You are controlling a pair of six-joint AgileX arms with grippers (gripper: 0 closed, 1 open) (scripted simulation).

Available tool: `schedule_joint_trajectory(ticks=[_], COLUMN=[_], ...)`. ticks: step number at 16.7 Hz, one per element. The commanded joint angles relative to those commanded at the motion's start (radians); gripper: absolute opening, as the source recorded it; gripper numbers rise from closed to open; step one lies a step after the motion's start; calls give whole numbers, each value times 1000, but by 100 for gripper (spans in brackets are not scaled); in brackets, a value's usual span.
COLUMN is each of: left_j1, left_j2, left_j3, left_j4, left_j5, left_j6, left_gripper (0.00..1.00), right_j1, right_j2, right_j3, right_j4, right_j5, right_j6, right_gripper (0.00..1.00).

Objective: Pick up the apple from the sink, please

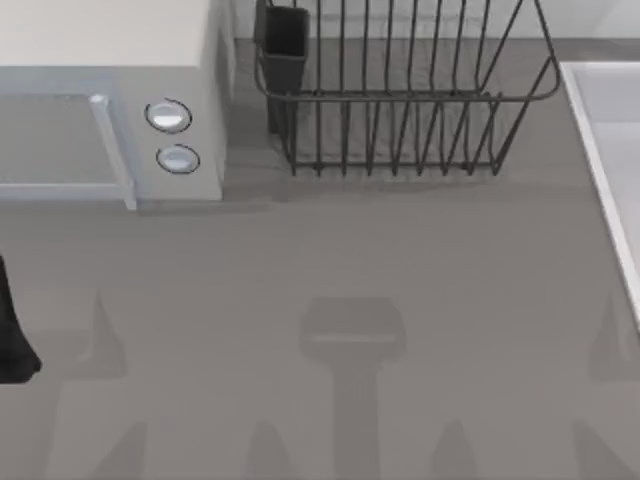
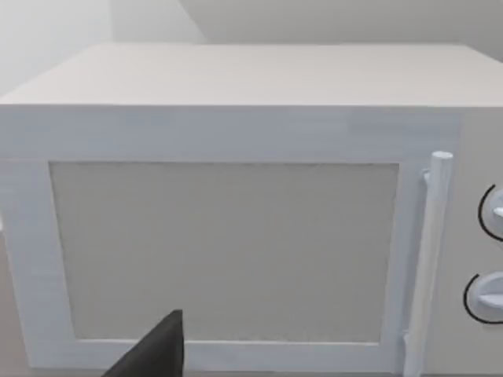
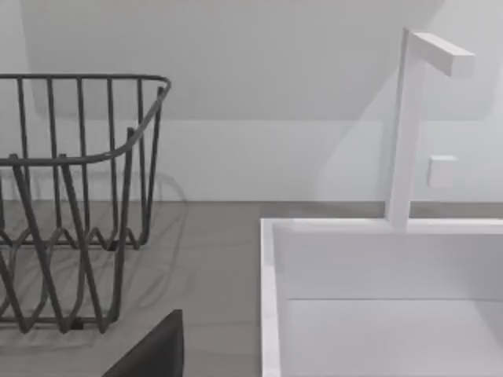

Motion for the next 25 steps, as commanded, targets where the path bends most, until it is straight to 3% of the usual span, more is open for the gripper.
schedule_joint_trajectory(ticks=[14,19,25], left_j1=[0,0,0], left_j2=[0,0,0], left_j3=[0,0,0], left_j4=[0,0,0], left_j5=[0,0,0], left_j6=[0,0,0], left_gripper=[100,100,100], right_j1=[-14,-78,-187], right_j2=[62,373,964], right_j3=[54,291,698], right_j4=[-39,-211,-506], right_j5=[0,0,1], right_j6=[-14,-75,-179], right_gripper=[100,100,100])
